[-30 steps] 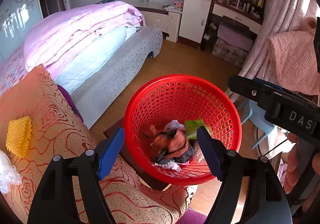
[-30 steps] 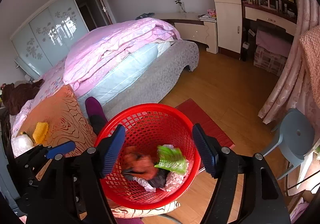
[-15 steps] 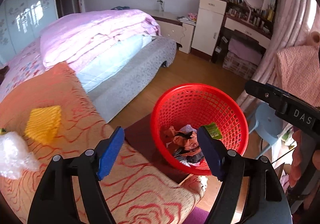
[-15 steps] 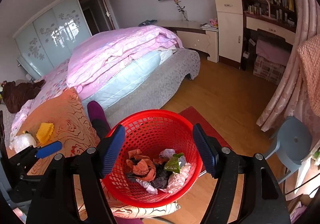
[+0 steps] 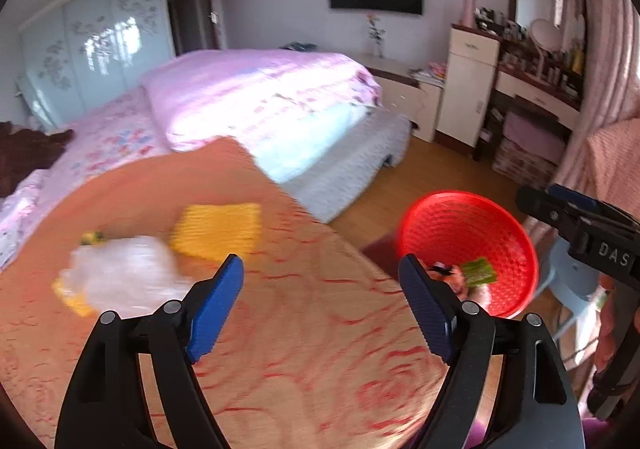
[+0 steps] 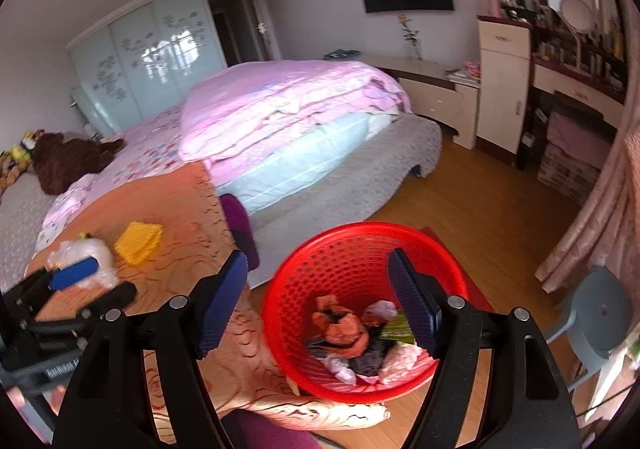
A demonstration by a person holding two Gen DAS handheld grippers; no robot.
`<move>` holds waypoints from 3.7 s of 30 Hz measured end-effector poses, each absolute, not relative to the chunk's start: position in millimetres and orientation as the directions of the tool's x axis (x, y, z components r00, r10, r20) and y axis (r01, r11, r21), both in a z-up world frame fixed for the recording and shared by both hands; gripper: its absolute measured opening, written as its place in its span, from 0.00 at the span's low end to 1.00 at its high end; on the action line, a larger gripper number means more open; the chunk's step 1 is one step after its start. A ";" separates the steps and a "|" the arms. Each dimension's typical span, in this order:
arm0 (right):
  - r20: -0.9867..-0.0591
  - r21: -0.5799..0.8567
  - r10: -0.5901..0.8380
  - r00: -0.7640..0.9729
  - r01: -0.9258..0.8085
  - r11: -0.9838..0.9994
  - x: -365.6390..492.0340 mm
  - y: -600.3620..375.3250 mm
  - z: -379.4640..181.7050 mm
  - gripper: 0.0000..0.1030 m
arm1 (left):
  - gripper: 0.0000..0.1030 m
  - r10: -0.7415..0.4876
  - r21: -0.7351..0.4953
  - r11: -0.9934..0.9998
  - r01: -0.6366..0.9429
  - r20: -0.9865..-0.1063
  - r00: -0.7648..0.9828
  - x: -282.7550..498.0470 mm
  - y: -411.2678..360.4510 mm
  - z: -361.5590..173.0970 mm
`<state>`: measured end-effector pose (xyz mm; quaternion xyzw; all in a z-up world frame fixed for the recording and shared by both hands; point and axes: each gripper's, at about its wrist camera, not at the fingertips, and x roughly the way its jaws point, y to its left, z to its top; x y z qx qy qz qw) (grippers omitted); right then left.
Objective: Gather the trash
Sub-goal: 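Move the left gripper to the clear bubble wrap and grasp it, then grasp a yellow foam mesh sleeve with the right gripper while the left gripper holds the bubble wrap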
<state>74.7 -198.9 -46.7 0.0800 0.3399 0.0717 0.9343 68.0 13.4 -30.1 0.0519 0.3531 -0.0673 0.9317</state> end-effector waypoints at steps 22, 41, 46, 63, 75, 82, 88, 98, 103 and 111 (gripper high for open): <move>-0.643 0.189 0.221 0.734 -0.128 0.974 71.6 -177.4 -50.2 0.69 | 0.82 0.091 0.036 0.995 -0.094 -0.715 0.693 107.4 128.9 -44.7; -0.665 0.167 0.247 0.705 -0.183 0.969 76.4 -152.4 -57.6 0.69 | 0.29 0.100 0.041 0.994 -0.099 -0.686 0.721 93.9 141.3 -46.8; -0.664 0.153 0.274 0.696 -0.232 0.961 77.3 -135.0 -56.5 0.69 | 0.28 0.055 -0.027 0.995 -0.097 -0.659 0.750 72.7 153.9 -30.3; -0.682 0.083 0.460 0.568 -0.565 0.821 134.7 -22.6 -59.1 0.69 | 0.28 -0.002 -0.099 0.991 -0.086 -0.664 0.748 13.5 178.2 -33.1; -0.764 0.041 0.465 0.448 -0.685 0.728 189.5 46.7 -85.6 0.69 | 0.28 0.008 -0.101 0.989 -0.105 -0.682 0.731 4.8 181.4 -44.7; -0.771 0.024 0.458 0.442 -0.699 0.715 190.1 52.0 -86.5 0.58 | 0.28 0.008 -0.110 0.987 -0.114 -0.683 0.730 4.3 185.1 -45.3; -0.772 0.014 0.457 0.441 -0.707 0.707 185.5 56.5 -86.2 0.40 | 0.28 0.013 -0.105 0.988 -0.116 -0.683 0.730 3.9 184.6 -44.9; -0.745 0.045 0.484 0.460 -0.689 0.724 168.9 51.0 -78.2 0.16 | 0.28 0.035 -0.114 0.982 -0.150 -0.673 0.739 0.6 188.5 -42.7; -0.704 0.090 0.529 0.474 -0.679 0.728 150.3 39.6 -62.3 0.16 | 0.28 0.038 -0.117 0.981 -0.155 -0.665 0.746 -0.9 187.0 -39.4; -0.645 0.132 0.551 0.530 -0.633 0.763 116.0 14.7 -35.2 0.16 | 0.28 0.046 -0.111 0.982 -0.151 -0.641 0.766 3.2 183.5 -26.8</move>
